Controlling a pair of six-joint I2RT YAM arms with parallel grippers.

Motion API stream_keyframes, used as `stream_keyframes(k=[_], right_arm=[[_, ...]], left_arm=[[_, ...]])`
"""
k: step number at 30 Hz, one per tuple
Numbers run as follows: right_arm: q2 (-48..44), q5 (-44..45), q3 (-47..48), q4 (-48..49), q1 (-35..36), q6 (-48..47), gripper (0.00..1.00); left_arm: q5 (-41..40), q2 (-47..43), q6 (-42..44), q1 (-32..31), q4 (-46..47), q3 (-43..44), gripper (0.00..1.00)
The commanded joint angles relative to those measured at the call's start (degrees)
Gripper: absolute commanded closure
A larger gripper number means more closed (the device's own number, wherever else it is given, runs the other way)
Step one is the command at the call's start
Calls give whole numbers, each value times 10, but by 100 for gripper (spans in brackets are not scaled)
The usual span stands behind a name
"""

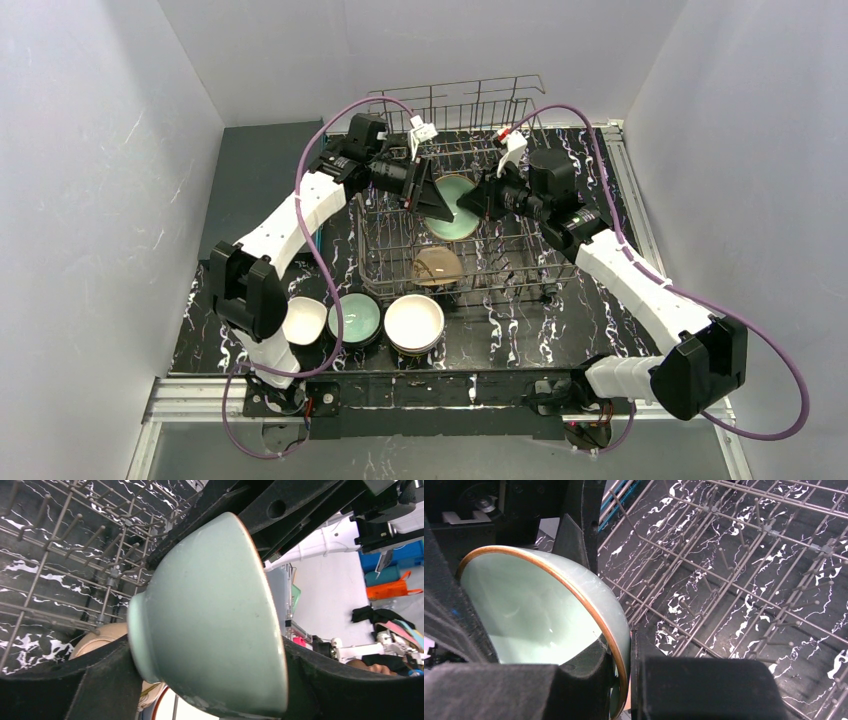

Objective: Load the bowls into the dish rack
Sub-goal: Place the bowl in the dish rack.

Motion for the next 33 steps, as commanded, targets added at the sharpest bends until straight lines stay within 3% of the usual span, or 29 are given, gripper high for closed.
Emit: stream_keyframes(k=[1, 5, 10, 19, 22, 27, 33], right_arm=[[-17, -4, 34, 71, 1, 15, 99], [-16, 10, 36, 48, 0, 4, 99], [-17, 39, 38, 28, 1, -10, 99], [-20, 55, 39, 15, 1, -18, 99], [-21, 48, 39, 20, 1, -17, 99], [-17, 32, 41, 27, 0, -13, 99], [-12, 41, 40, 20, 0, -10, 82]], left_arm=[[31, 3, 14, 0, -25, 21, 29], [11, 5, 52, 4, -82, 45, 24], [14, -5, 53, 17, -86, 47, 16], [45, 0, 47, 21, -84, 47, 19], [61, 6, 39, 21, -78, 49, 29], [69, 11, 27, 21, -66, 49, 59], [37, 7, 35, 24, -71, 49, 72]])
